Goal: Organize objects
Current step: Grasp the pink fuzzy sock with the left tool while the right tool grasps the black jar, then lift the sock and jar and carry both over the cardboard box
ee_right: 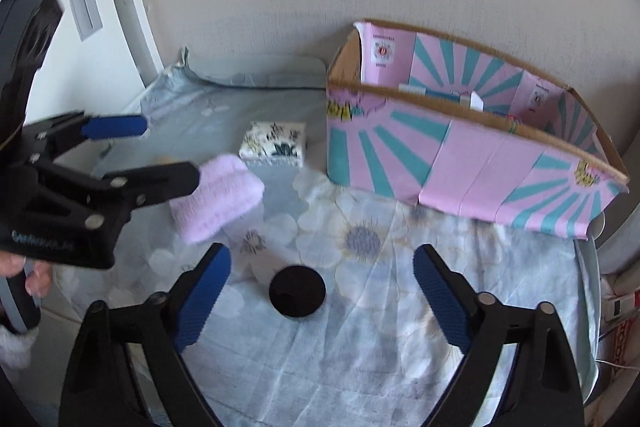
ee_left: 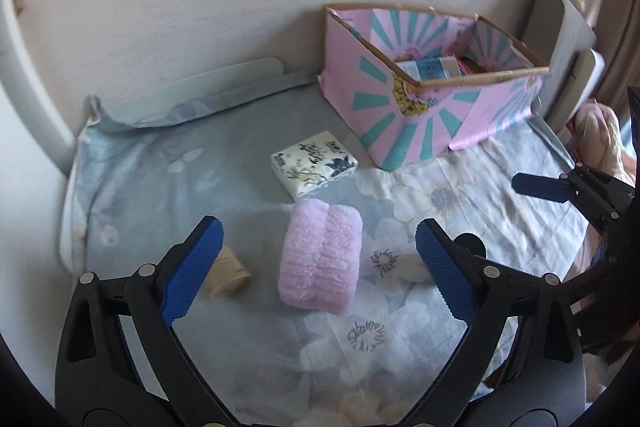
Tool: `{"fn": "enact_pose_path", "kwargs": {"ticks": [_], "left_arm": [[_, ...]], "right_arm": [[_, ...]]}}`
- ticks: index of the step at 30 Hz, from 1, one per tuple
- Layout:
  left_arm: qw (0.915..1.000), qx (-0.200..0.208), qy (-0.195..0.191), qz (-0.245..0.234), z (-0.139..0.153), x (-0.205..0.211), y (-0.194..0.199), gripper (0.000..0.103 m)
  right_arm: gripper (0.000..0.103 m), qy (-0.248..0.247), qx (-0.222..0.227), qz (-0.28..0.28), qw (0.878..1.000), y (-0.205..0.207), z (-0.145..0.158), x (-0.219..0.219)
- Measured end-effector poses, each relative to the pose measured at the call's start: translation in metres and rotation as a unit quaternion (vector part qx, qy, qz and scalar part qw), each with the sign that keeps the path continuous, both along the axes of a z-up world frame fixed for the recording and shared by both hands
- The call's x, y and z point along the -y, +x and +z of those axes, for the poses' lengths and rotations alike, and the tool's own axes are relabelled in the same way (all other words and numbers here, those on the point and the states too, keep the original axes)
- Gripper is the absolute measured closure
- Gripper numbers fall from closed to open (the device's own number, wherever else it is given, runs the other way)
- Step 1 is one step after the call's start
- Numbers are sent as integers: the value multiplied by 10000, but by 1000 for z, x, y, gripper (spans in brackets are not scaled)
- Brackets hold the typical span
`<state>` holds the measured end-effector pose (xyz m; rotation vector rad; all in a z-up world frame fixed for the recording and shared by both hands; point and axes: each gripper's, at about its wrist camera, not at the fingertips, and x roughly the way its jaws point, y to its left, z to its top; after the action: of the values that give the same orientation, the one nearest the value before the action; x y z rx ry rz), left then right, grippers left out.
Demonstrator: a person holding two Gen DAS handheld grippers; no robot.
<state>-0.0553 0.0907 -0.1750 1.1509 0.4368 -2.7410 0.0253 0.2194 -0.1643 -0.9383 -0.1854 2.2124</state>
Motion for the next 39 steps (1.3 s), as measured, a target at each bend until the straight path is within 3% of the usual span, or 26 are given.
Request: {"fn": "enact_pose_path", "kwargs": {"ticks": [2, 13, 19, 22, 32, 39], "left_arm": [[9999, 51, -36, -143, -8, -5, -8, 13], [9988, 348, -67, -344, -47, -12, -29, 26], [9985, 452, -23, -293, -60, -10, -29, 53], [9986, 457, -2, -282, -60, -6, -29, 58], [9988, 410, 151, -202, -52, 0, -23, 59], [9998, 191, 63, 1, -12, 7, -11, 59]], "right_arm": [[29, -27, 28, 0, 10000, 3, -8, -4], [50, -5, 35, 236, 9997, 3, -32, -12], [69, -107, 14, 383, 9992, -2, -38, -14], [70, -80, 53, 450, 9989, -4, -40, -11], [70, -198, 11, 519, 9985, 2, -29, -9], [70, -155, -84, 670, 9976, 8, 3, 4]]}}
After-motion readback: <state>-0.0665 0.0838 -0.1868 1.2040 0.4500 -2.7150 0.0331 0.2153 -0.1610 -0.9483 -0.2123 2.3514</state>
